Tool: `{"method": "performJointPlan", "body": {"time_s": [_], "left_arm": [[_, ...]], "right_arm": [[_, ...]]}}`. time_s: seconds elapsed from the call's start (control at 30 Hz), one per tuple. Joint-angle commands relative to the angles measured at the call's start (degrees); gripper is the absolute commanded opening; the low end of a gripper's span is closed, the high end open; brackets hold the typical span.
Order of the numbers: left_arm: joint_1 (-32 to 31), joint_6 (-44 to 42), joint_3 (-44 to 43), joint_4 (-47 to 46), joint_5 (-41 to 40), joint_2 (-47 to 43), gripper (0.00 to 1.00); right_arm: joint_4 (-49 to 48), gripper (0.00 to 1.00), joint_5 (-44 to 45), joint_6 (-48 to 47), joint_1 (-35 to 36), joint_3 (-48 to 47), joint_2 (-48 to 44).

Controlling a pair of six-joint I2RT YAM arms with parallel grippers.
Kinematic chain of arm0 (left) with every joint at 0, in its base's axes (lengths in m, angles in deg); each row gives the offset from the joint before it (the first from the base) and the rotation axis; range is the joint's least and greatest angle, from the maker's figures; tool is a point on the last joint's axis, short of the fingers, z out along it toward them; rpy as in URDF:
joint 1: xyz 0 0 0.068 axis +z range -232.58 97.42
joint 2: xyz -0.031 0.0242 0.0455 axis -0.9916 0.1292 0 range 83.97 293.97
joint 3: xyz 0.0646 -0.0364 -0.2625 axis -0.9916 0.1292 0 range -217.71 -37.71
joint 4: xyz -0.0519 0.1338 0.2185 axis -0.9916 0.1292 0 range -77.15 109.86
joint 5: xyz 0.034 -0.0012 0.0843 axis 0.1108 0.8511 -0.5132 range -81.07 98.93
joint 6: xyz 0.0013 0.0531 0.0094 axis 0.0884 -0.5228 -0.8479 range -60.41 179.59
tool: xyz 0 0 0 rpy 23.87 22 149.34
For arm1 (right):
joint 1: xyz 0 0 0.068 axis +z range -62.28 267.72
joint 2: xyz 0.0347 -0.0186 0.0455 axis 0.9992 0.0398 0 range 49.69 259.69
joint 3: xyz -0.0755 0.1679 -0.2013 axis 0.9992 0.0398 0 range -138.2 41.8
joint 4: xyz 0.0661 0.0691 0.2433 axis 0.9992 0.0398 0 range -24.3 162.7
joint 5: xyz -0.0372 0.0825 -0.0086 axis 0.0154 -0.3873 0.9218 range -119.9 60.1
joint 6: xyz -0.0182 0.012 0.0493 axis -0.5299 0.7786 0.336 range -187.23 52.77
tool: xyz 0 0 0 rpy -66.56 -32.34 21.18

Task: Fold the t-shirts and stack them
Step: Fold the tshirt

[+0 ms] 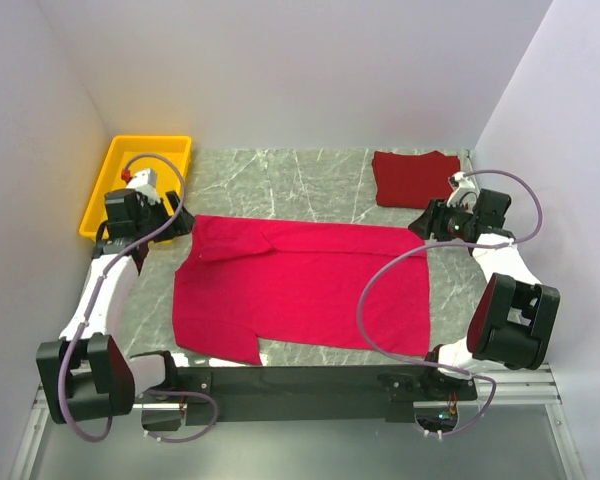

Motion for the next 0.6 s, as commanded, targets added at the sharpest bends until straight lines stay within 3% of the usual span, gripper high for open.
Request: {"method": "performJointPlan", "body": {"time_s": [0.0,0.17,0.37,0.57], "left_arm": [[0.1,5.7,0.1,-6.7,3.9,3.4,0.80],[-0.7,7.4,-7.3,-5.4,11.9,18.2,0.67],[-5.2,3.7,-13.1,-3.4,9.8,28.9,0.65],[-8.8,-0.6,-16.8,1.1,6.3,32.7,0.60]], "right_arm": [[-0.4,0.65,0.0,-0.9,1.2,0.3,-2.4],[-0.4,0.65,0.2,-0.6,1.9,0.1,-2.3],[0.1,0.65,0.3,-0.9,1.9,0.5,-2.4],[0.7,0.65,0.7,-1.0,1.9,0.5,-3.0]]}}
